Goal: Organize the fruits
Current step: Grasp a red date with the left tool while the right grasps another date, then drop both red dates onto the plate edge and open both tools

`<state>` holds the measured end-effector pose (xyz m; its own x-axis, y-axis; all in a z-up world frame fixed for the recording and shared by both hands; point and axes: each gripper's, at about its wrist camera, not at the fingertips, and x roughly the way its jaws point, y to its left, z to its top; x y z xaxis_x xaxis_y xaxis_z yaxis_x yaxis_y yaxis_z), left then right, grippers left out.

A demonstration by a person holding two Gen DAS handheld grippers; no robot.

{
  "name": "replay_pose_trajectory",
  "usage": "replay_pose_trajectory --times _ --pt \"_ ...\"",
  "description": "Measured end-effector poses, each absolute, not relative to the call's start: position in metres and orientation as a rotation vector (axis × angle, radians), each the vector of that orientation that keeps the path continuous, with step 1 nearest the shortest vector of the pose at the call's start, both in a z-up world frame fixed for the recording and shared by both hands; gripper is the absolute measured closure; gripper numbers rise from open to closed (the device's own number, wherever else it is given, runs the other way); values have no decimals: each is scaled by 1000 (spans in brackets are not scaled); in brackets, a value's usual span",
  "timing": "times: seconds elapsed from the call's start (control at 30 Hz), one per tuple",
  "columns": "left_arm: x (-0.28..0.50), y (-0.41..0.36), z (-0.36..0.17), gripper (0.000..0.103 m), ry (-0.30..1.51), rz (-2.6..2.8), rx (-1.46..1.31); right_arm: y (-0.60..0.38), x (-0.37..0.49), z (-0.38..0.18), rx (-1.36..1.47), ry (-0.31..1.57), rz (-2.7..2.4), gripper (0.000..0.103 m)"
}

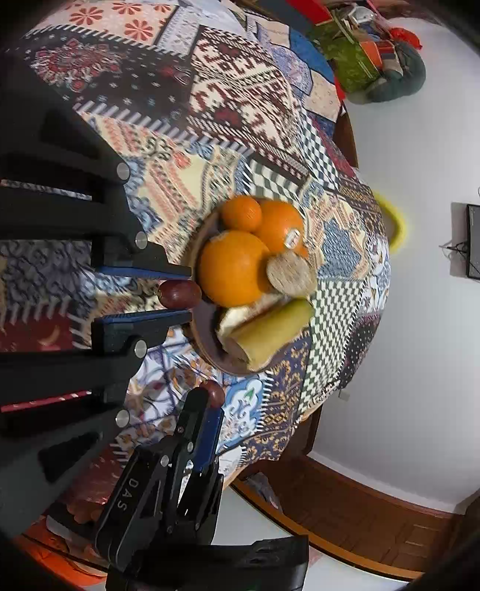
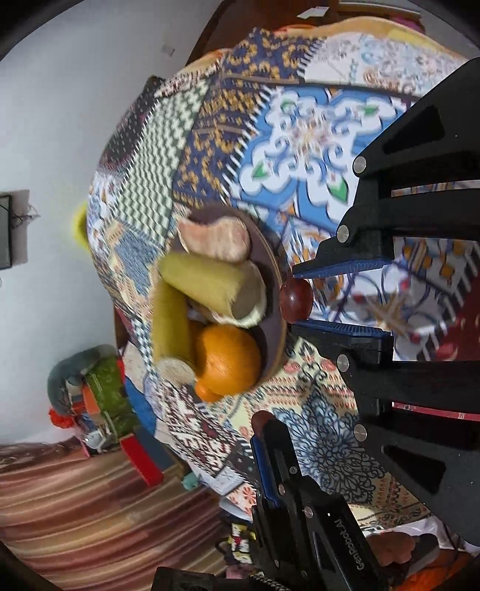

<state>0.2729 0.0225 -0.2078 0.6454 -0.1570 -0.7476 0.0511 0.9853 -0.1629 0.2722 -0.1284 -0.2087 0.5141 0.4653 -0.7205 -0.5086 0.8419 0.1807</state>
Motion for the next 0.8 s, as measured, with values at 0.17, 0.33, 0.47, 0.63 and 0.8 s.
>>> replay_pose_trajectory --times 0.17,0.33,0.47,0.63,0.8 --pt "291 7 -210 88 868 -139 -119 -137 284 -207 -41 834 573 82" --pt "305 -4 -219 88 892 -151 -98 -138 298 -214 -36 838 572 82" --pt "313 -6 -227 88 910 -145 -100 -134 307 -217 -45 843 580 82" --pt "318 -6 -231 88 918 -140 -113 -129 312 -220 -63 843 588 82" --pt "323 -3 -233 88 931 -149 -145 -128 315 -222 -69 841 585 82"
